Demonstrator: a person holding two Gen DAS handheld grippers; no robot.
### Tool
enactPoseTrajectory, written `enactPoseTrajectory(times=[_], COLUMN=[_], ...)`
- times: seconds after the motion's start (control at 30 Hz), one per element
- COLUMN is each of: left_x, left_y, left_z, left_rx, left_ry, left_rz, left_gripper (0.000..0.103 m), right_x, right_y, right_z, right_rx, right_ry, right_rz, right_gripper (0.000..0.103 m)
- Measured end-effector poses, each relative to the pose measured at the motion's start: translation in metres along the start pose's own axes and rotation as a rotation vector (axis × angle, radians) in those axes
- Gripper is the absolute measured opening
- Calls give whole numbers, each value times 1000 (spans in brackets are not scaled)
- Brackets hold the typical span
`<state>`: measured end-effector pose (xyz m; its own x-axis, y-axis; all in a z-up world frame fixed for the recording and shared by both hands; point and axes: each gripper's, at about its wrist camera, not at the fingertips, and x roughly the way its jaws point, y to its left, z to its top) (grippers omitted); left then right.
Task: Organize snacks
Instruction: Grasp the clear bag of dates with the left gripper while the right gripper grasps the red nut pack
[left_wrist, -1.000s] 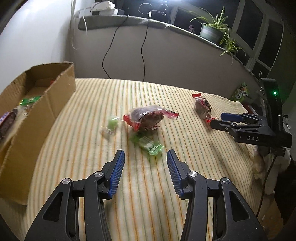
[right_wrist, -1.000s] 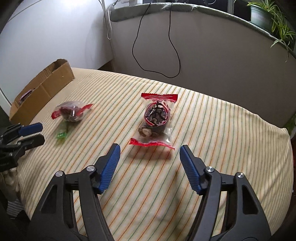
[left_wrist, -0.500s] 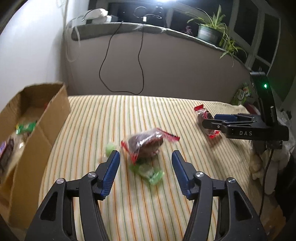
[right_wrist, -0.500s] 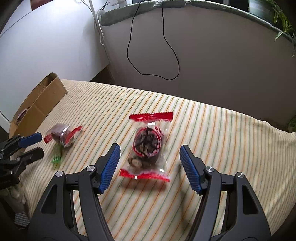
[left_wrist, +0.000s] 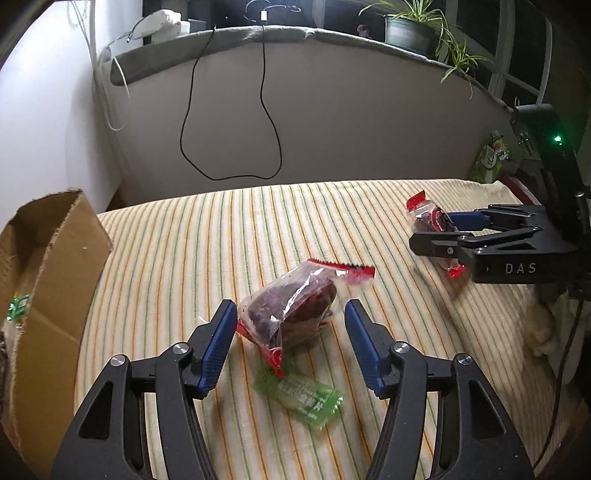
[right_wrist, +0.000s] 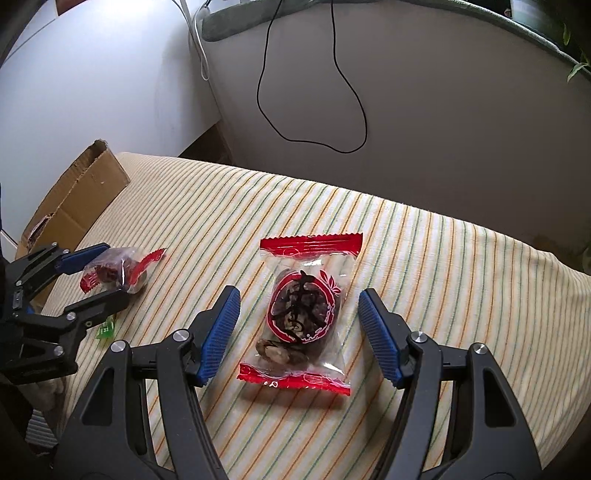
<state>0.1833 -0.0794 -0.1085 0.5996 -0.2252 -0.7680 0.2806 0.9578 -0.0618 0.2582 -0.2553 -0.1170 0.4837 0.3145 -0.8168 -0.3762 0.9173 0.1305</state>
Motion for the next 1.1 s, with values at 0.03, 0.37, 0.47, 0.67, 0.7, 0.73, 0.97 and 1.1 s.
enactPoseTrajectory(times=[0.03, 0.37, 0.47, 0.67, 0.7, 0.73, 0.97, 1.1], left_x=[0, 0, -2, -11, -13, -16, -43, -61], left_y=[-1, -1, 0, 0, 0, 0, 5, 11], left_z=[0, 1, 1, -1, -1, -1, 0, -2], left_rx=[1, -2, -5, -29, -30, -32, -54, -75], left_ry=[-2, -14, -20, -41, -46, -52, -110, -144], left_rz=[1, -4, -4, -27, -29, -30, -39, -41], left_gripper=[58, 39, 37, 37, 37, 37, 37, 37], right_x=[0, 3, 0, -5, -9, -12, -33, -46], right_y=[1, -4, -5, -6, -6, -6, 6, 18], right_z=[0, 2, 1, -1, -2, -2, 2, 5], right_rx=[-2, 4, 6, 19, 20, 21, 7, -16], right_ry=[-1, -5, -11, -21, -26, -33, -68, -91], right_rz=[-4, -6, 0, 13, 13, 12, 15, 22], right_gripper=[64, 40, 36, 36, 35, 35, 35, 35])
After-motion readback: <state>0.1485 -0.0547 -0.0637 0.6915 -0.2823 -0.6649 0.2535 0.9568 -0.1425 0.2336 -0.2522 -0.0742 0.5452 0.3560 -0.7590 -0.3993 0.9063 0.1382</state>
